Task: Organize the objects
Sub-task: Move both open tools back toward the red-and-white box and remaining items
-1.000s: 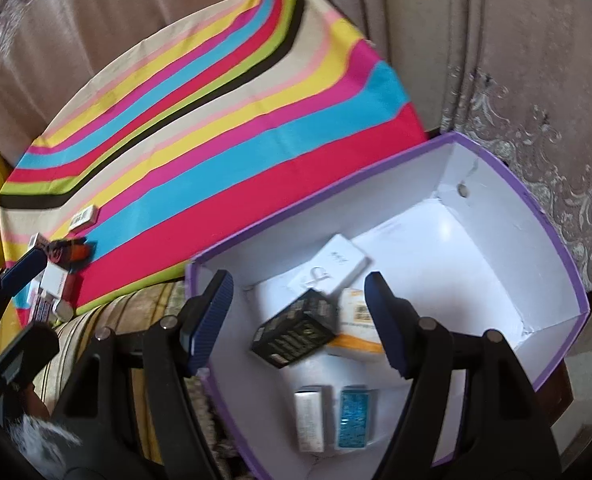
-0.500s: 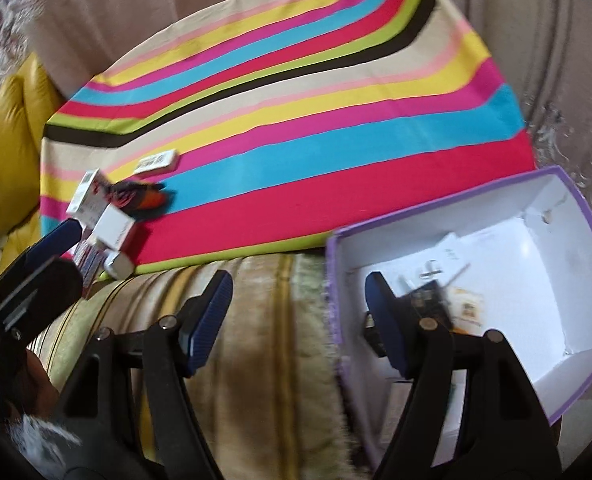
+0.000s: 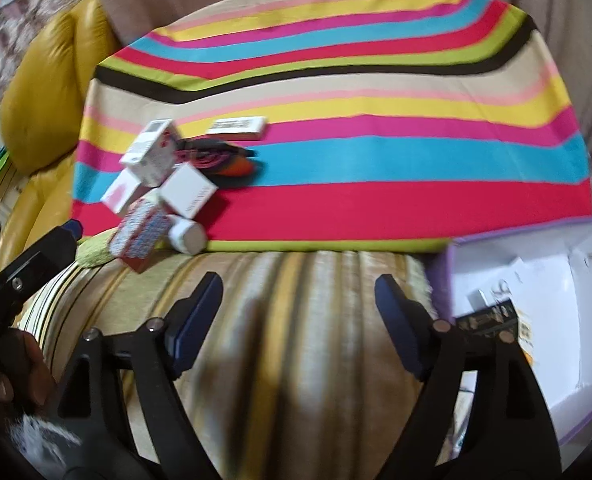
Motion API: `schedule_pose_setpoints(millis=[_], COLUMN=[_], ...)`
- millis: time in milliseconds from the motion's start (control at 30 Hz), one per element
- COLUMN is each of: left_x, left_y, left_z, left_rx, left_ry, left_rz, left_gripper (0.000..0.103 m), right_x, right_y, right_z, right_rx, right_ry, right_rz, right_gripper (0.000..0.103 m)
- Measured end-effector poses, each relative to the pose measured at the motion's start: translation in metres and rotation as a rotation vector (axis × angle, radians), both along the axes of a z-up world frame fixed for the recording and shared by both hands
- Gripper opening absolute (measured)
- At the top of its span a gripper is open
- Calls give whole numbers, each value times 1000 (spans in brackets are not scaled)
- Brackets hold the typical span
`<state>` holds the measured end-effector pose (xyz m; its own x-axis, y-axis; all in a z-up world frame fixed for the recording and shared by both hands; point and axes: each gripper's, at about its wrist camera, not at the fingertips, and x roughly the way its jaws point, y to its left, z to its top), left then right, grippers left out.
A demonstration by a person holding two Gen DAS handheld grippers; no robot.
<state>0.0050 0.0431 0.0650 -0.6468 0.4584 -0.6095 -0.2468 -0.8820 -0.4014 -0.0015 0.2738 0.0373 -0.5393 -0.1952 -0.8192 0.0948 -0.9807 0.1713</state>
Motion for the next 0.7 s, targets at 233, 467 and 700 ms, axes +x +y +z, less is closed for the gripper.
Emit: schedule_pose_setpoints(millis=[233,467,700], left_x=[3,-3,-22], left_y=[-48,-80,-86], left_z=[-13,-28,-47], left_rx=[0,-23,-84], left_ry=[-48,-126,-236], left_rz=[110,169,133], left_gripper=[92,92,93], right_x=[-6,-15,-29], right_y=[-44,-84,-114], right_z=[1,3,-5], right_rx=[24,68,135], right_ry=[43,70,56], right_rz=[140,298,451], right_gripper=[86,86,86])
